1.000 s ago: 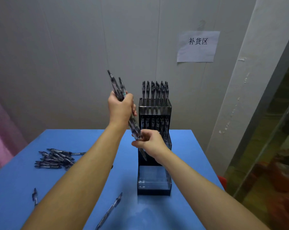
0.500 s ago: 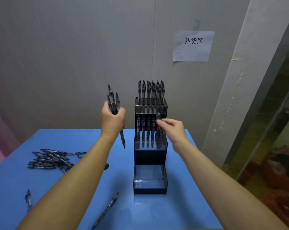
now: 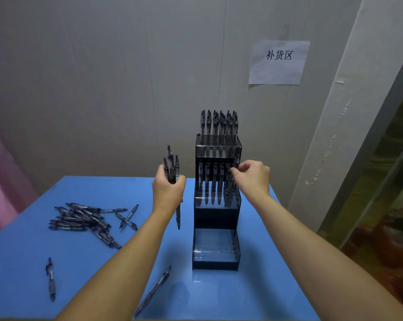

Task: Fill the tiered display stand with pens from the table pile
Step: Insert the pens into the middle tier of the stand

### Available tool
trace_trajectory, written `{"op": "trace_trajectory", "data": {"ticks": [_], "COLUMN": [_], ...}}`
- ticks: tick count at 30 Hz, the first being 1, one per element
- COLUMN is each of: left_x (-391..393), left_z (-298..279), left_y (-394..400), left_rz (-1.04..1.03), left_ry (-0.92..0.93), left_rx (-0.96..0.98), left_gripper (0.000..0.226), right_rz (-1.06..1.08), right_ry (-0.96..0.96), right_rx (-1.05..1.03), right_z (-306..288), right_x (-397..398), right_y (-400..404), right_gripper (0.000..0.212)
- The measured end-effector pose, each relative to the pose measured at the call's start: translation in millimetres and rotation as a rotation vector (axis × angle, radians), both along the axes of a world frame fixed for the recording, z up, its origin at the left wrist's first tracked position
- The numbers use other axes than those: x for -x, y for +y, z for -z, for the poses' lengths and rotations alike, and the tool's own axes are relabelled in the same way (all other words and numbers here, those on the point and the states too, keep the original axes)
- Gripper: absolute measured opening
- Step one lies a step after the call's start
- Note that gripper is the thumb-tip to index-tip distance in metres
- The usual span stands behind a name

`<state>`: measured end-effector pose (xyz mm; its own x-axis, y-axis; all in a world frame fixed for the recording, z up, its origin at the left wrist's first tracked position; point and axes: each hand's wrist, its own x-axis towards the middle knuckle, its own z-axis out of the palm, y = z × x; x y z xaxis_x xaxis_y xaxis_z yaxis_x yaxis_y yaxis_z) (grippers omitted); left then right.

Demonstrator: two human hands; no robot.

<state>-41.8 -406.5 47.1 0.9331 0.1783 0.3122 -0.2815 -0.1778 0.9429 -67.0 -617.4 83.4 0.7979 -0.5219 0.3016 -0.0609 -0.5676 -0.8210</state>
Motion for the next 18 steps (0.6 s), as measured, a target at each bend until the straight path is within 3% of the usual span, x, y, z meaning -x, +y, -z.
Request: {"op": "trace_trajectory", "data": {"ticks": [18], "left_x": [20.8], "left_z": [5.1], "left_y": [-3.7], "left_rz": [0.089], "left_ry": [-0.004], "left_rx": [-0.094], "left_gripper": [0.021], "right_rz": [0.024], "right_ry": [0.29], "right_rx": [0.168], "right_z": [18.9], "right_x": [-7.9], "right_y": [21.6], "right_gripper": [0.037]}}
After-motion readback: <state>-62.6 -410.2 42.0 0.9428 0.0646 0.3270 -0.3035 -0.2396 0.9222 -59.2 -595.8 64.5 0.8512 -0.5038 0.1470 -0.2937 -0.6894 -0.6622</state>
